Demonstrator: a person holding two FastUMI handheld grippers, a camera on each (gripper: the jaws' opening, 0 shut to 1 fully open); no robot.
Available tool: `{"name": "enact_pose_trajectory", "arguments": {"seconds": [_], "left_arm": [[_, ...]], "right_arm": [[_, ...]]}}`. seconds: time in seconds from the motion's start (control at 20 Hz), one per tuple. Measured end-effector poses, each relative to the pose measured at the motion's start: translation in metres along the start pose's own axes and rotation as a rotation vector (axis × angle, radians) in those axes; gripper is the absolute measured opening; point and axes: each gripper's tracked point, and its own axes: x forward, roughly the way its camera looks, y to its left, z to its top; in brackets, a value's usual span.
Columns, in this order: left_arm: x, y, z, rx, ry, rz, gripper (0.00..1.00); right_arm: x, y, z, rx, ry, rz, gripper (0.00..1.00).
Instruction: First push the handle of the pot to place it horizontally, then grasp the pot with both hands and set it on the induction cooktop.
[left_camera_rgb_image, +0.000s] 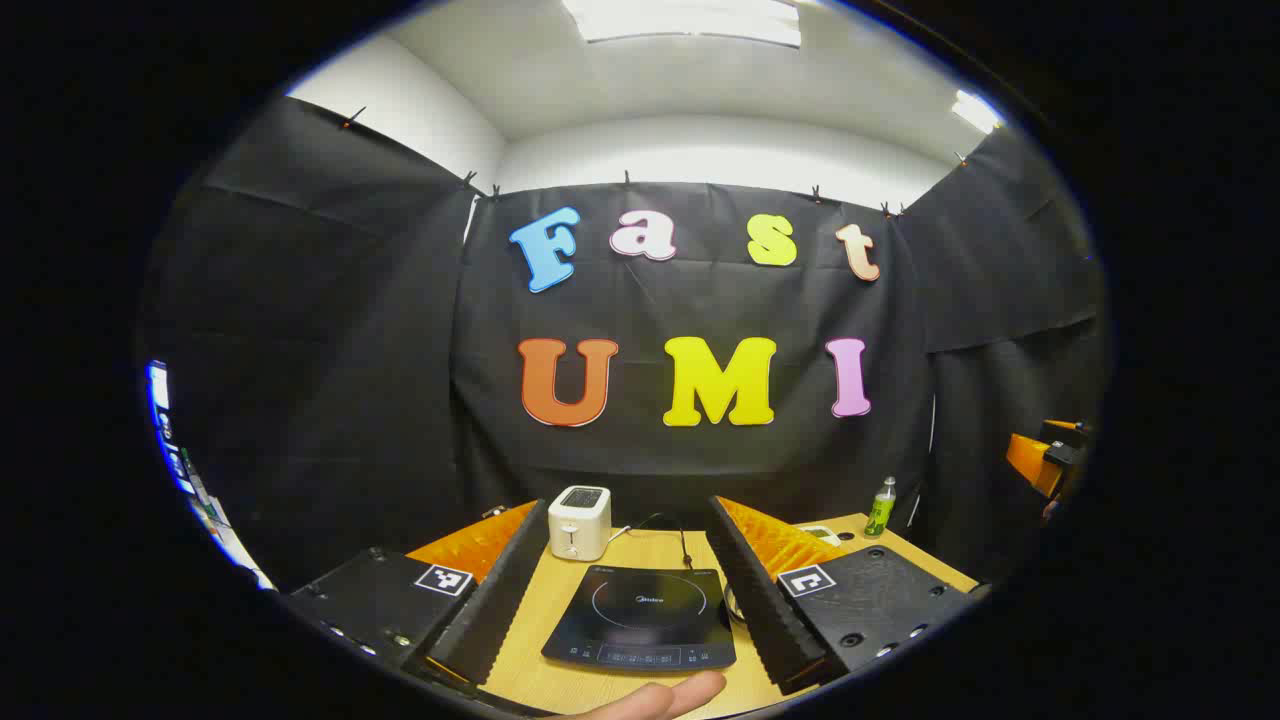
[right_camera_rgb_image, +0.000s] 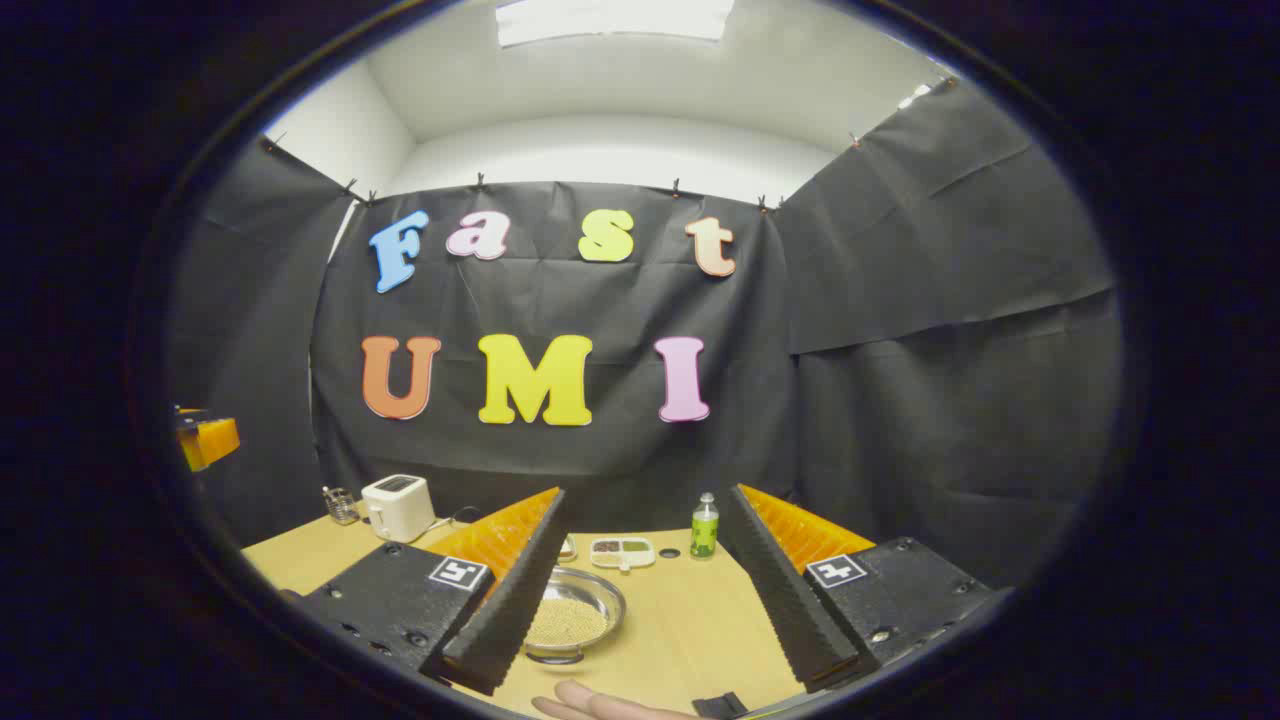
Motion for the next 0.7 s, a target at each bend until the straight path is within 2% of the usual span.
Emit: {"name": "enact_pose_trajectory", "arguments": {"seconds": [0.15,0.5,0.55,0.6,0.7], "left_arm": [[-0.007,0.011,0.003,-0.018,-0.012,0.038,0.95],[-0.010,0.007,-0.001,-0.016,-0.009,-0.003,0.95],[-0.011,0.005,-0.002,-0.010,-0.008,-0.010,0.95],[-0.011,0.000,-0.003,-0.004,-0.006,-0.022,0.95],[-0.011,-0.007,-0.007,0.010,-0.004,-0.040,0.95]], "right_arm": [[-0.006,-0.001,0.003,0.010,-0.005,-0.008,0.96],[-0.018,0.007,0.014,-0.013,-0.042,0.012,0.96],[-0.017,0.008,0.013,-0.014,-0.041,0.013,1.00],[-0.017,0.009,0.012,-0.007,-0.034,0.017,0.96],[-0.015,0.015,0.008,0.009,-0.016,0.030,0.96]]}}
